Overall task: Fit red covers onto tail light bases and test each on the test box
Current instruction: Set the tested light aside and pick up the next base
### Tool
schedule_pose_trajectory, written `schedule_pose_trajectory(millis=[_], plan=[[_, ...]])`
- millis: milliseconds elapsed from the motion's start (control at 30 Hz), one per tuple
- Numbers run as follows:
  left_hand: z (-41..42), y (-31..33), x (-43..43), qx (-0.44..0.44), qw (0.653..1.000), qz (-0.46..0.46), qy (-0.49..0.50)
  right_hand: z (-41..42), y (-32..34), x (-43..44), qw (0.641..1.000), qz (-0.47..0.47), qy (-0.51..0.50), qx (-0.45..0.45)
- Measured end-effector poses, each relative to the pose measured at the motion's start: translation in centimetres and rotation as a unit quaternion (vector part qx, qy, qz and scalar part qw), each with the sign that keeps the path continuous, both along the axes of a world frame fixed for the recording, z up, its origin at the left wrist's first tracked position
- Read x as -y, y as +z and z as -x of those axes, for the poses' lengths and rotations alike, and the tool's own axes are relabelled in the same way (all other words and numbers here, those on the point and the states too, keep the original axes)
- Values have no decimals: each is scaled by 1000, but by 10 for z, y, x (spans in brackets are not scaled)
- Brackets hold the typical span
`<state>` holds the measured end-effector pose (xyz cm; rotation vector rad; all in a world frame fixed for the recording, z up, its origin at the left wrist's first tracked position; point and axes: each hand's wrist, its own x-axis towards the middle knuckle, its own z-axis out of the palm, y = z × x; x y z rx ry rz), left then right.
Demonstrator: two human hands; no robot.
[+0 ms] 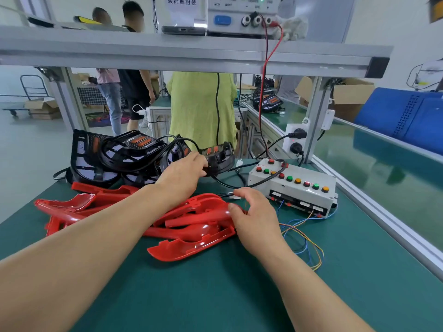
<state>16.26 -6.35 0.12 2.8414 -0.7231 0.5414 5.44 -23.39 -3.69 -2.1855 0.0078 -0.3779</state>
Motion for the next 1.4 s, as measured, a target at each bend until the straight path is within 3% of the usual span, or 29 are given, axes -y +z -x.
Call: schedule_pose_trajectory(millis=[167, 333, 433, 567, 667, 733, 767, 800, 867, 933, 1000, 1100, 1200, 1267, 1400], plan=[[34, 6, 20, 67, 998, -1, 19, -2, 0, 2, 999, -39, -18, 14], [69, 11, 40, 87, 996, -4, 29, -5, 1, 3, 981, -194, -7, 7], [87, 14, 52, 112, 993, -20, 22, -5, 5, 0, 948, -318, 26, 12], [111, 13, 64, 136, 988, -66, 0, -3, 9, -2, 859, -492, 140, 7], [117, 12, 68, 158, 985, -66, -31, -2, 12, 1, 825, -547, 142, 8], [110, 2, 68, 109, 992, 22, -55, -1, 14, 2, 813, -569, 123, 13], [108, 2, 65, 38, 990, 104, -86, -1, 14, 2, 805, -582, 114, 19], [107, 0, 61, -13, 972, 206, -111, -2, 15, 4, 795, -596, 108, 25], [101, -1, 50, -23, 923, 370, -100, -5, 16, 7, 783, -612, 104, 34], [90, -2, 36, -57, 878, 475, -22, -5, 19, 9, 785, -610, 98, 39], [79, -2, 24, -153, 822, 545, 56, -4, 21, 9, 787, -607, 102, 42], [71, -3, 13, -328, 727, 599, 76, -3, 20, 7, 786, -601, 142, 39], [70, -2, 9, -493, 608, 623, -12, -2, 19, 7, 789, -583, 194, 25], [68, -1, 4, -547, 541, 636, -63, -1, 18, 9, 784, -580, 220, 12], [64, -2, -7, -573, 477, 658, -105, -3, 20, 26, 752, -615, 236, -7]])
